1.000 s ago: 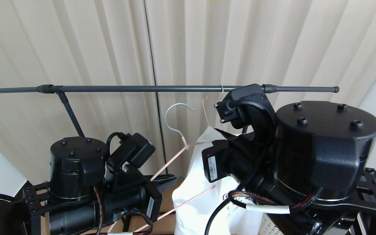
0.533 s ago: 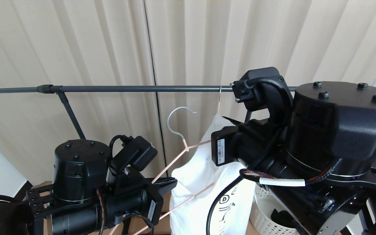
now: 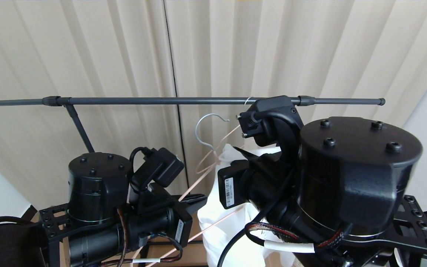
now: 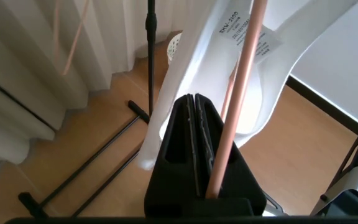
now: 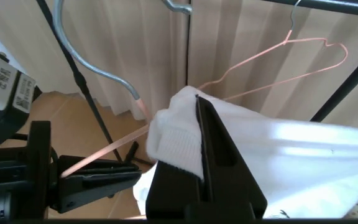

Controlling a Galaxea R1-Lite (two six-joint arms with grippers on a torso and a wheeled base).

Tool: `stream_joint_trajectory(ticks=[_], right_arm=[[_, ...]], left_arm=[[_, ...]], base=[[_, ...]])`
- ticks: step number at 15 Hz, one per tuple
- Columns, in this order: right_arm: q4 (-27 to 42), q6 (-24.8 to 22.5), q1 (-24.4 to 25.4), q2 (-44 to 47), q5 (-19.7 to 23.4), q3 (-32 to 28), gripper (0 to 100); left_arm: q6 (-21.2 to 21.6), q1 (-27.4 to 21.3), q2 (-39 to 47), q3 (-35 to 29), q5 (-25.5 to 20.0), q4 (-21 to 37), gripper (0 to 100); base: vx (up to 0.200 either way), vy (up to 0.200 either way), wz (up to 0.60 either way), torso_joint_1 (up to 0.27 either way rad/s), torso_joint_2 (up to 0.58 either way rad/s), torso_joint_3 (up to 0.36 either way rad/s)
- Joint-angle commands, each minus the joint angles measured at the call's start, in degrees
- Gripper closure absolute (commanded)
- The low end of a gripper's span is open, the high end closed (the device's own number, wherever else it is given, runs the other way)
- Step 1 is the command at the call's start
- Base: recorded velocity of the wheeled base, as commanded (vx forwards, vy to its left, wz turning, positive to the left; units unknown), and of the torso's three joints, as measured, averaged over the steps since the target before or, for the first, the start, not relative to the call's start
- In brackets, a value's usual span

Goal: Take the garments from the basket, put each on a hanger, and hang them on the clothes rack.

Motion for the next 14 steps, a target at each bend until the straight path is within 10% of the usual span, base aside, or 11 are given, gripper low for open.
stream_joint_trajectory(ticks=[1,5,6,14], right_arm=[[-0.2,0.4,0.4,0.0,0.1,-0.3,100],[-0.2,0.7,0.0,-0.6,0.1,-0.4,100],[-0.1,0.7,-0.1,-0.7,0.1,-0.4,0],[0.7,0.3,-2.1,-2.8,0.1,0.2,0]], left_arm=[[0.0,-0.1,1.0,0.0,0.0,-0.3,100],[0.0,-0.2,0.9,0.1,0.1,-1.8,100],[0.0,-0.1,0.8,0.4,0.2,-2.5,100],[0.0,0.6,-0.4,1.2,0.2,-4.9,100]], base=[[0.000,0.000,0.00,0.000,0.00,0.000],[0.000,0.000,0.00,0.000,0.00,0.000],[0.000,0.000,0.00,0.000,0.00,0.000],[0.000,0.000,0.00,0.000,0.00,0.000]])
